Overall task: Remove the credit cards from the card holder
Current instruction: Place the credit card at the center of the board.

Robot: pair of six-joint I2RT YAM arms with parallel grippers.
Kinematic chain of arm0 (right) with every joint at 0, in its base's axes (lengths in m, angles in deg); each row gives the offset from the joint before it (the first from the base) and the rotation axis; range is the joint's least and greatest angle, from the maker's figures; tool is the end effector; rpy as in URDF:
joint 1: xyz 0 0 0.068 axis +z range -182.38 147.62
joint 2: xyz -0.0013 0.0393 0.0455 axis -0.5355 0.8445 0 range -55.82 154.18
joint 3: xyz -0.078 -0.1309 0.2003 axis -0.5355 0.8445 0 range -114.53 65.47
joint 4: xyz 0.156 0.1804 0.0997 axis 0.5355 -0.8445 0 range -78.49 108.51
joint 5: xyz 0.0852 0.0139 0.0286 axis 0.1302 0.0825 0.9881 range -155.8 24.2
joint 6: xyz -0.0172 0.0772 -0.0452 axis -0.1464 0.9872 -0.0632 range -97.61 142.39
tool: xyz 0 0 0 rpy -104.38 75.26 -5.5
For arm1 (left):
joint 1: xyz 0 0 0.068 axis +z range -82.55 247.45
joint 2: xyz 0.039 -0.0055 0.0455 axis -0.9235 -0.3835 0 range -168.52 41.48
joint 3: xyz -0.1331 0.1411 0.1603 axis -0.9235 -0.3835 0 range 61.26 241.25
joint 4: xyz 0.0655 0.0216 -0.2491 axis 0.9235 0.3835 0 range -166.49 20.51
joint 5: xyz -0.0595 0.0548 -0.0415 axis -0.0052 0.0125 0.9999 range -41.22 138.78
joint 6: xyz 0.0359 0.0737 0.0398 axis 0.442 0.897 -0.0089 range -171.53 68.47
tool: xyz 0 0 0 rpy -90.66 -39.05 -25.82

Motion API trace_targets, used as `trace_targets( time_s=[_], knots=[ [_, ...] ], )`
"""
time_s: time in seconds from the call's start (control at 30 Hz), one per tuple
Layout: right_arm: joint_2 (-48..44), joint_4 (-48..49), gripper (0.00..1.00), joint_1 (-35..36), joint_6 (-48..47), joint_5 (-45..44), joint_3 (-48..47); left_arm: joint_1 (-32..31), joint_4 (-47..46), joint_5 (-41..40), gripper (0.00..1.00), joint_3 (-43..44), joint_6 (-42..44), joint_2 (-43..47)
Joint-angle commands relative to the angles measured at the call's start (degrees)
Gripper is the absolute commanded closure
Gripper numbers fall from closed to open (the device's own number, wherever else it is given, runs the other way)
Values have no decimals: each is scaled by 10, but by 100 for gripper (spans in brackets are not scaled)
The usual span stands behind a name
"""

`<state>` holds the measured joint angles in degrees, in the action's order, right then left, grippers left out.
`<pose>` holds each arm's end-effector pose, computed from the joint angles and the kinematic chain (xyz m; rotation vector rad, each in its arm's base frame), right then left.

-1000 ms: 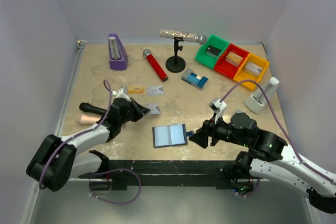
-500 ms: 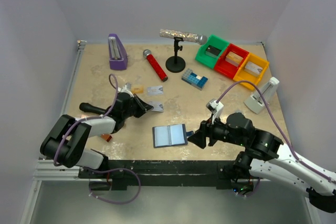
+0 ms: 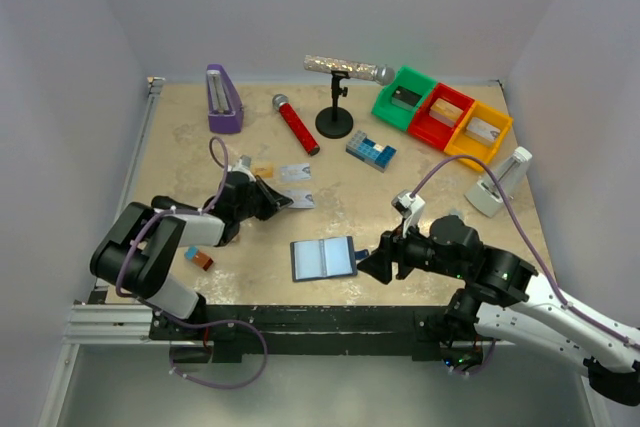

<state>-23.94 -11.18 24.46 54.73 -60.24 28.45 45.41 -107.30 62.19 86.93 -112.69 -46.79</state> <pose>0.0979 0.1643 0.2583 -0.5267 2.1069 1.0539 0.2780 -0.1330 0.0875 -0.6311 2.2281 -1.0572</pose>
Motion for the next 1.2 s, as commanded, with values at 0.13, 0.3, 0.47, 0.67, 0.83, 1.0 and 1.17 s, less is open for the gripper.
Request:
trace_targets(
  time_s=[0.13,0.3,0.47,0.67,0.83,1.0,1.17],
  knots=[
    [6,17,38,-1,-9,-9,2,13,-33,5,99,32,-10,-36],
    [13,15,38,0,-12,-15,0,19,-33,11,97,45,-10,-52],
    [20,15,38,-1,-15,-18,-2,26,-27,17,90,55,-7,-62],
    [26,11,38,-1,-18,-21,-3,30,-19,22,78,59,3,-60],
    [23,11,37,-1,-14,-22,0,31,-7,21,71,58,12,-53],
    [18,9,37,-1,-13,-23,1,33,2,19,68,59,14,-48],
    [14,7,37,-1,-13,-26,4,38,21,14,67,60,22,-38]
  ],
)
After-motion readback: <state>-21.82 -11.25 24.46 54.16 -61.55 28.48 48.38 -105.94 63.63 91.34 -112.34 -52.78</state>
